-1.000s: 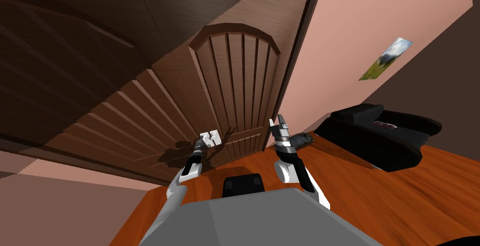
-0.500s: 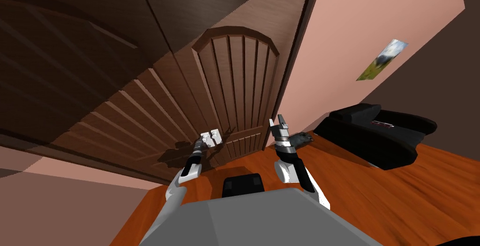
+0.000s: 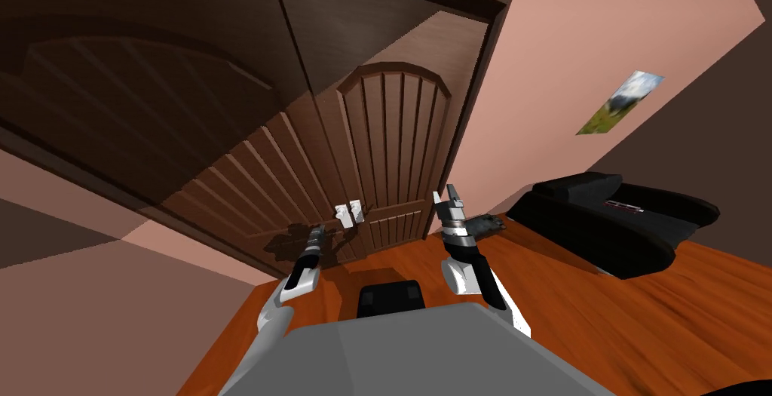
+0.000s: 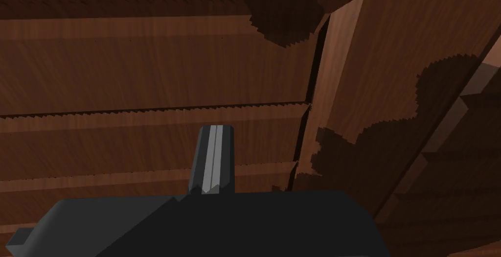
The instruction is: Pull the door open
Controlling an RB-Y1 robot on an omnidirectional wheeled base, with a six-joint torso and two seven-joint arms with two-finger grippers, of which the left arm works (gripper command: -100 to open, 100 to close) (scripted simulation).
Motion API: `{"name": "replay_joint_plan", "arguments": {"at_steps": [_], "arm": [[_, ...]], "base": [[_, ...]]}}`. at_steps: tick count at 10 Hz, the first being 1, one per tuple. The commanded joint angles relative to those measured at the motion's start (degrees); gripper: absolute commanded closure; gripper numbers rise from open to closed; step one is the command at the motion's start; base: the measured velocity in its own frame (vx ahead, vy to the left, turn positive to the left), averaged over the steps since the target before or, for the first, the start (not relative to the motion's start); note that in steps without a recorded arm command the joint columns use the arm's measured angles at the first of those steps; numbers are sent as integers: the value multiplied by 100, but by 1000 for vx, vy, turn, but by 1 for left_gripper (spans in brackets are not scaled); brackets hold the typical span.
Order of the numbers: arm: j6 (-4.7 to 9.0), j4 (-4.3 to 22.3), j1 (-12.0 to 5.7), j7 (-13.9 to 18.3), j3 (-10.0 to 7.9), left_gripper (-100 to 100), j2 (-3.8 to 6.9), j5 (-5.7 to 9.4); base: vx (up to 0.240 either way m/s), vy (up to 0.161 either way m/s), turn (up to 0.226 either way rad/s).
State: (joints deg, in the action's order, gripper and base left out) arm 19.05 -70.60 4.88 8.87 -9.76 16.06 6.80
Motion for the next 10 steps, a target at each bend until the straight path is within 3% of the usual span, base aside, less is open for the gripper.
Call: {"name": "replay_joint_plan", "arguments": {"at_steps": [1, 5, 7, 8, 10], "arm": [[-11, -98, 38, 37, 74, -100, 3, -2], [-16, -348, 51, 112, 360, -100, -44, -34], [-21, -232, 172, 96, 157, -100, 46, -2], [-21, -232, 172, 96, 157, -100, 46, -2], [-14, -60, 279, 62, -79, -100, 132, 25]], "base": [[-194, -58, -41], [-190, -94, -74], [-48, -17, 77], [-28, 34, 110], [25, 87, 138]]}}
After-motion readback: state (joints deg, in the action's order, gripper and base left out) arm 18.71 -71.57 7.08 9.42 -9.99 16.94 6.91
